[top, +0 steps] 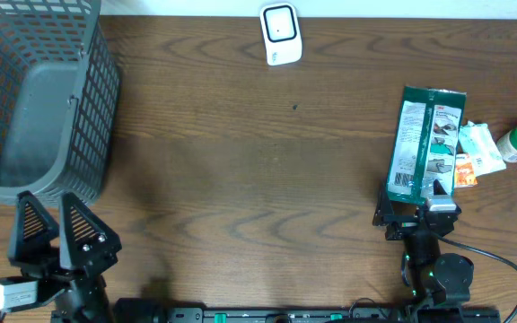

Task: Scan the item barcode

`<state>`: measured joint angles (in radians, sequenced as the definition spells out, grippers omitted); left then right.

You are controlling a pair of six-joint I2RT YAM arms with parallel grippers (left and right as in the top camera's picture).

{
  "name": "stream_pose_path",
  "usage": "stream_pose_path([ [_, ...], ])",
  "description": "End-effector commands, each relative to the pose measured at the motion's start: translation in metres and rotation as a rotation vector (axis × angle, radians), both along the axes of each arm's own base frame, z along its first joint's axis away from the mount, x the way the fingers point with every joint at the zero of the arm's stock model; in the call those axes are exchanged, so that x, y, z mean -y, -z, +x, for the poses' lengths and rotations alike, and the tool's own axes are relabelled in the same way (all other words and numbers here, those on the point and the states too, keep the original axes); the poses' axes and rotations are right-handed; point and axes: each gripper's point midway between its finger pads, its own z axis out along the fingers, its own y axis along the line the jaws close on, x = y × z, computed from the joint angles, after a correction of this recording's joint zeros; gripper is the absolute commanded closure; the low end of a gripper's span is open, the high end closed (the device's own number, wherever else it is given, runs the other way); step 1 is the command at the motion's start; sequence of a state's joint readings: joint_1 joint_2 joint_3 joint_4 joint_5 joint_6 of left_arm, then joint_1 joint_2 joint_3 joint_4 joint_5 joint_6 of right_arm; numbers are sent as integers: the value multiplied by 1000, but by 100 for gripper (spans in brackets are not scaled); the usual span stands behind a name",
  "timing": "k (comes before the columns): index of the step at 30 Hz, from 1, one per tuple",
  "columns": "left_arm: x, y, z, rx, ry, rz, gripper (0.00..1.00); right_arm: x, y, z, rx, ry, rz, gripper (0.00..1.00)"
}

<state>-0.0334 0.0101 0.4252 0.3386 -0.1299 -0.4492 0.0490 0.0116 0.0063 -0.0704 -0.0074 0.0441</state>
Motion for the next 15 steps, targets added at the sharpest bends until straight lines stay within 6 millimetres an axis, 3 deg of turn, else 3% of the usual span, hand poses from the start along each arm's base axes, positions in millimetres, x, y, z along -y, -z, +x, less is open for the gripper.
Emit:
stream_pose_path([
  [1, 2, 13, 8, 18, 6, 7, 15, 3, 0, 0, 2, 10, -8, 1],
  [15, 3, 117, 65, -180, 6, 12, 14, 3, 0, 0, 2, 10, -8, 1],
])
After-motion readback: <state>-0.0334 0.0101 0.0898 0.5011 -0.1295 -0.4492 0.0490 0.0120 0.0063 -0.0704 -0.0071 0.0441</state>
